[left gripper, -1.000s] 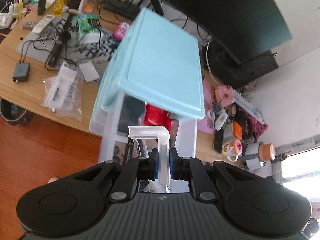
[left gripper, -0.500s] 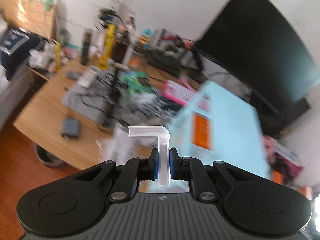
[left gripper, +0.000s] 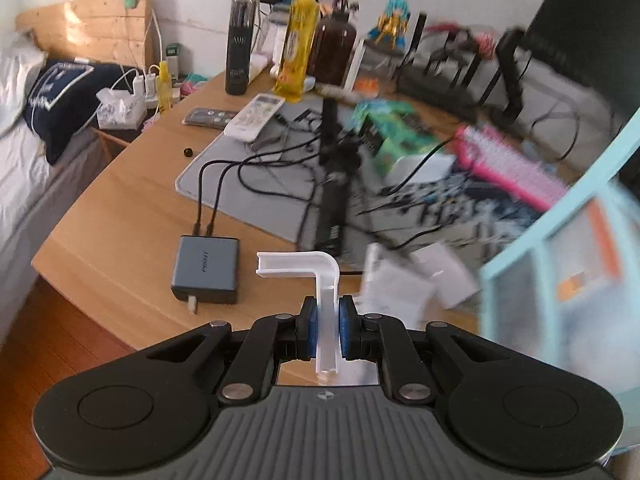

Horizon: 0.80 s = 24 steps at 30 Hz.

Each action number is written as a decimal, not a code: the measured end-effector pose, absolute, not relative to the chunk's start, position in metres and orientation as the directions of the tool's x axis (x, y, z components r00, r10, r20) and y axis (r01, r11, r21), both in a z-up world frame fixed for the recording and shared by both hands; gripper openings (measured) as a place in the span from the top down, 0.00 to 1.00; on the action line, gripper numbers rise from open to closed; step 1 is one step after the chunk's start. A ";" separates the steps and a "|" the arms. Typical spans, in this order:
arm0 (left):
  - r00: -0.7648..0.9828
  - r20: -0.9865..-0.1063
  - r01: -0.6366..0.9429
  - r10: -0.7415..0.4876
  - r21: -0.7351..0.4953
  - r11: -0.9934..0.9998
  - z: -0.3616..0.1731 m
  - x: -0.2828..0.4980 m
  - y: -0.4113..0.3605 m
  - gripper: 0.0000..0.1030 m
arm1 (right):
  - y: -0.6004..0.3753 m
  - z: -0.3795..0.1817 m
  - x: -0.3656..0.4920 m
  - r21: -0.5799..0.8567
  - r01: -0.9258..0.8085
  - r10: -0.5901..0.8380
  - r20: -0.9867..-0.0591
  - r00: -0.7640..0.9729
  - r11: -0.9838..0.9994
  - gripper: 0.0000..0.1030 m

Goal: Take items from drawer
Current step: 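Carry the white part over the desk and open the left tool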

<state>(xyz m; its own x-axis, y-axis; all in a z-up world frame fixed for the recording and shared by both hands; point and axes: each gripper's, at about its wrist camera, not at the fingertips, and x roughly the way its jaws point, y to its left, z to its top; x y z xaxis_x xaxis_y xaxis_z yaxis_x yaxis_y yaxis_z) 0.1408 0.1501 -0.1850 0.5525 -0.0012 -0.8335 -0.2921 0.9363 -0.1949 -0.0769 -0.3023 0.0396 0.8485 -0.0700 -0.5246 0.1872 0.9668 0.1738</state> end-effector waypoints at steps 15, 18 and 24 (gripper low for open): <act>0.486 -0.874 -0.158 -0.006 -0.095 0.983 -0.241 0.161 0.156 0.89 | -0.262 0.045 -0.067 0.111 0.202 -0.110 -0.546 0.830 0.973 0.00; 0.476 -0.879 -0.147 -0.006 -0.087 0.985 -0.246 0.165 0.157 0.88 | -0.258 0.047 -0.068 0.103 0.204 -0.116 -0.545 0.830 0.974 0.00; 0.492 -0.870 -0.155 0.023 -0.062 0.986 -0.243 0.165 0.162 0.72 | -0.255 0.049 -0.071 0.098 0.208 -0.123 -0.541 0.832 0.973 0.00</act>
<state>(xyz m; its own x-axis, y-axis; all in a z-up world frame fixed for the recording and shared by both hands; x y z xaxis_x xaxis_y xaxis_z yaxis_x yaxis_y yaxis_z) 0.1651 0.1621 -0.2432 0.4918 0.0232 -0.8704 -0.1554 0.9859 -0.0615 -0.0712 -0.2549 0.0488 0.8317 -0.1230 -0.5414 0.2080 0.9732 0.0984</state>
